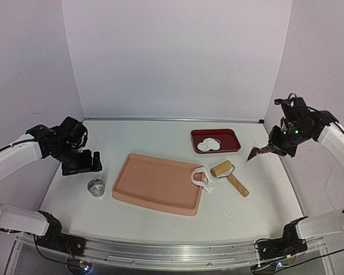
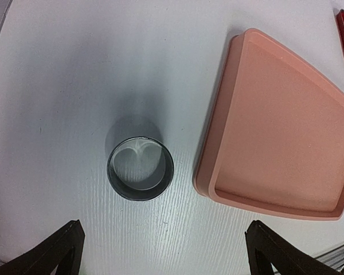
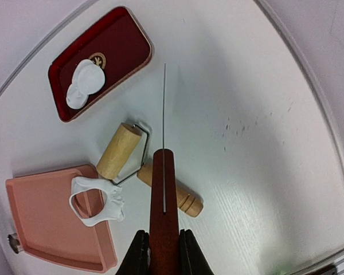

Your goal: Roll out the dumpling wrappers from the dough

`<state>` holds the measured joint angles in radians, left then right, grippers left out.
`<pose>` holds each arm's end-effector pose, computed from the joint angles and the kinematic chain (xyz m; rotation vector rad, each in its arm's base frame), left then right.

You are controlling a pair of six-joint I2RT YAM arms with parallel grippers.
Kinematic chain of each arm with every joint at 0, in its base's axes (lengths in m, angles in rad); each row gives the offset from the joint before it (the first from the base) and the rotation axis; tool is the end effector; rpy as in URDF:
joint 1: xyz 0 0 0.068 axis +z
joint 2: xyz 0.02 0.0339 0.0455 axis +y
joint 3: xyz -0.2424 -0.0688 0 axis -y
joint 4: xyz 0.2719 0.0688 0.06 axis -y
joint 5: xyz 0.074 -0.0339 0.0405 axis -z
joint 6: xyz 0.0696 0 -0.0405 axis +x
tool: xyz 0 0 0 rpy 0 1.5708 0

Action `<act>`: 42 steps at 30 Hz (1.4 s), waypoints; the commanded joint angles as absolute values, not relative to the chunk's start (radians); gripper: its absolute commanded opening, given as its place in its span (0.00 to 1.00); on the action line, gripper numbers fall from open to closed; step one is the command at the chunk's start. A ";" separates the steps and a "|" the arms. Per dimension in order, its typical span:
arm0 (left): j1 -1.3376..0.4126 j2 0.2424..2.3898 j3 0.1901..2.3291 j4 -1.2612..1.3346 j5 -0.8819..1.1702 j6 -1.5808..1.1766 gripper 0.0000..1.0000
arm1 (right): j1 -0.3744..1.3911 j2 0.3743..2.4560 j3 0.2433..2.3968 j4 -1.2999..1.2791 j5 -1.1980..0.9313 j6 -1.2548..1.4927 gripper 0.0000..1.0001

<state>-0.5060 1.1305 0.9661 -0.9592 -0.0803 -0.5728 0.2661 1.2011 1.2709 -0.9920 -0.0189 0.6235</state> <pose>0.2273 -0.1196 0.2182 -0.1152 2.7064 -0.2230 0.2758 0.0765 0.3039 0.4429 2.4976 0.3885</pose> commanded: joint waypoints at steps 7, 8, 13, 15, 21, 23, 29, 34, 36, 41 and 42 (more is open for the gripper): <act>-0.520 1.113 0.965 -0.934 -0.076 -0.554 1.00 | 0.118 1.075 0.957 -0.696 -0.316 0.856 0.00; -0.521 1.112 0.964 -0.935 -0.077 -0.555 1.00 | 0.108 1.069 0.944 -0.689 -0.319 0.859 0.00; -0.530 1.114 0.965 -0.937 -0.081 -0.557 1.00 | 0.054 1.033 0.857 -0.685 -0.324 0.856 0.00; -0.532 1.119 0.966 -0.938 -0.081 -0.557 1.00 | 0.036 1.011 0.804 -0.688 -0.325 0.859 0.00; -0.541 1.111 0.966 -0.941 -0.093 -0.560 1.00 | 0.030 0.939 0.680 -0.731 -0.295 0.877 0.00; -0.545 1.109 0.965 -0.942 -0.095 -0.560 1.00 | 0.030 0.923 0.668 -0.793 -0.253 0.859 0.02; -0.548 1.111 0.965 -0.938 -0.097 -0.558 1.00 | 0.029 0.890 0.653 -0.916 -0.166 0.814 0.24; -0.549 1.112 0.966 -0.937 -0.093 -0.555 1.00 | 0.029 0.865 0.655 -0.954 -0.142 0.810 0.46; -0.550 1.109 0.966 -0.937 -0.094 -0.554 1.00 | 0.029 0.857 0.658 -0.966 -0.138 0.808 0.50; -0.553 1.105 0.965 -0.936 -0.094 -0.556 1.00 | 0.030 0.849 0.676 -0.995 -0.129 0.797 0.55; -0.555 1.106 0.965 -0.937 -0.094 -0.556 1.00 | 0.029 0.847 0.684 -1.008 -0.121 0.795 0.59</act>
